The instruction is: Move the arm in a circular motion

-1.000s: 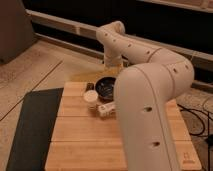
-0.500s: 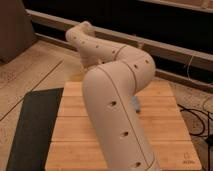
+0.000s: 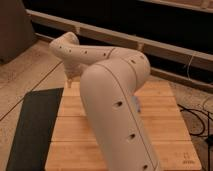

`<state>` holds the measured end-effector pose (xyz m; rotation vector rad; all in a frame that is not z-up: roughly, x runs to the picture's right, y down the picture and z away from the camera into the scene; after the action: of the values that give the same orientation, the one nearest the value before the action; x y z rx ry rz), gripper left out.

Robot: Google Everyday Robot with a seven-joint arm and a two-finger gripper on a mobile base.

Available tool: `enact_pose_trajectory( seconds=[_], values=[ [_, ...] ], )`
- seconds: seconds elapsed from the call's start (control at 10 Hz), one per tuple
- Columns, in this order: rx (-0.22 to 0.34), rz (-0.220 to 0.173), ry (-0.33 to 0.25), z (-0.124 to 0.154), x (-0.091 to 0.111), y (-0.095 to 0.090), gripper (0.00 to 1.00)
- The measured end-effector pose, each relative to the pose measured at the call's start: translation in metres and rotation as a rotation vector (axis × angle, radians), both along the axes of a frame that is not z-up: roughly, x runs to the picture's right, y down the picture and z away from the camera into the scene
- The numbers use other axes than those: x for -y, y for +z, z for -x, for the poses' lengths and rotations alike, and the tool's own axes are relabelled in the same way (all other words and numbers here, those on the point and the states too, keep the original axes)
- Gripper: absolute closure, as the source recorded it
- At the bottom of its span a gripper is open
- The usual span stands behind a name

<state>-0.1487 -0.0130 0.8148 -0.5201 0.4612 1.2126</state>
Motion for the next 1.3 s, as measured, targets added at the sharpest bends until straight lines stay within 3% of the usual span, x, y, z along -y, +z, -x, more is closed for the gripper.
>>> enact_pose_trajectory(
  seconds=[0.4,0.7,0.9,1.1,1.3],
  values=[
    [-0.133,0.039,0.114,-0.059,-0.035,-0.011,0.35],
    [-0.302,0.102,0.265,-0.135,-0.045,-0.006,0.35],
    [-0.371,0.108,0.32,-0.174,-0.027,0.004,0.35],
    [-0.387,0.074,0.332,-0.198,0.005,0.016,0.35],
    [-0.403,-0.04,0.298,-0.216,0.056,0.025,0.35]
  ],
)
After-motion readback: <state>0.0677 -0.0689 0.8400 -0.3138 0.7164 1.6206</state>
